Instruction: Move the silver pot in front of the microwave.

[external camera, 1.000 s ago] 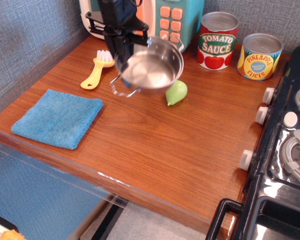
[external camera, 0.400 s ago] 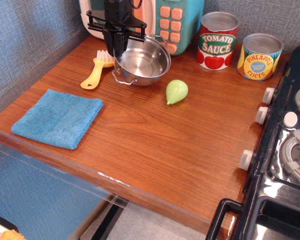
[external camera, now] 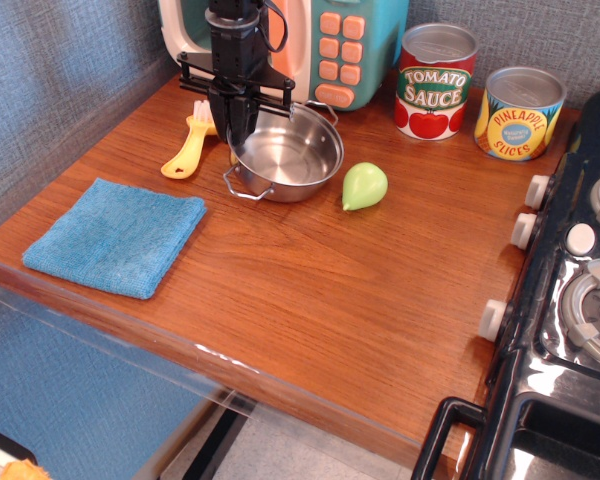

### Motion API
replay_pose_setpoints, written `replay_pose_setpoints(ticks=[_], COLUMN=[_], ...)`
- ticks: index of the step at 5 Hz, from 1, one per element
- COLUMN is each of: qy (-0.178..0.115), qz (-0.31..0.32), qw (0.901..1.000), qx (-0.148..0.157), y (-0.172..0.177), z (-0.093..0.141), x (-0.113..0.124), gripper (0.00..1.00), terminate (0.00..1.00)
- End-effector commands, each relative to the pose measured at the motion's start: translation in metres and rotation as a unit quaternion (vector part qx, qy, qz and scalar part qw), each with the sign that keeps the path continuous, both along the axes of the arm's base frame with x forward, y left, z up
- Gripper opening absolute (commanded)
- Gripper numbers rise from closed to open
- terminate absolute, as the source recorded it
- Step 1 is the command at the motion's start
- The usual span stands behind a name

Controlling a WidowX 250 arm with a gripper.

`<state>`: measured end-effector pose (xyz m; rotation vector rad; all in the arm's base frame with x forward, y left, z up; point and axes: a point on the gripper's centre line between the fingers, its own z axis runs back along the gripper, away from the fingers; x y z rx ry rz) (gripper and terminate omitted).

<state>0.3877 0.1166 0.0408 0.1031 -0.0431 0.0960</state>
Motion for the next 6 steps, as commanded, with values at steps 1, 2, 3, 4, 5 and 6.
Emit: replay_pose_setpoints(ticks=[1,2,3,4,5,6], qy=[-0.037,-0.07,-0.092,-0.084,-0.084,-0.084], qz=[0.007,0.005,-0.013,-0.033,-0.033,-0.033], qw=[0.9991,0.9975,0.9956,0.9958,0.9958,0.9958], qx=[0.017,0.012,-0.006,-0.012,-0.012,-0.012], y=[0.012,0.012,0.009,0.007,0.007,0.007], z=[0.037,0.058,0.077,0.075,0.075,0.075], x=[0.0,-0.002,-0.008,-0.01,-0.01,-0.01], gripper=[1.0,1.0,1.0,1.0,1.0,1.0], terminate=[0.0,0.0,0.0,0.0,0.0,1.0])
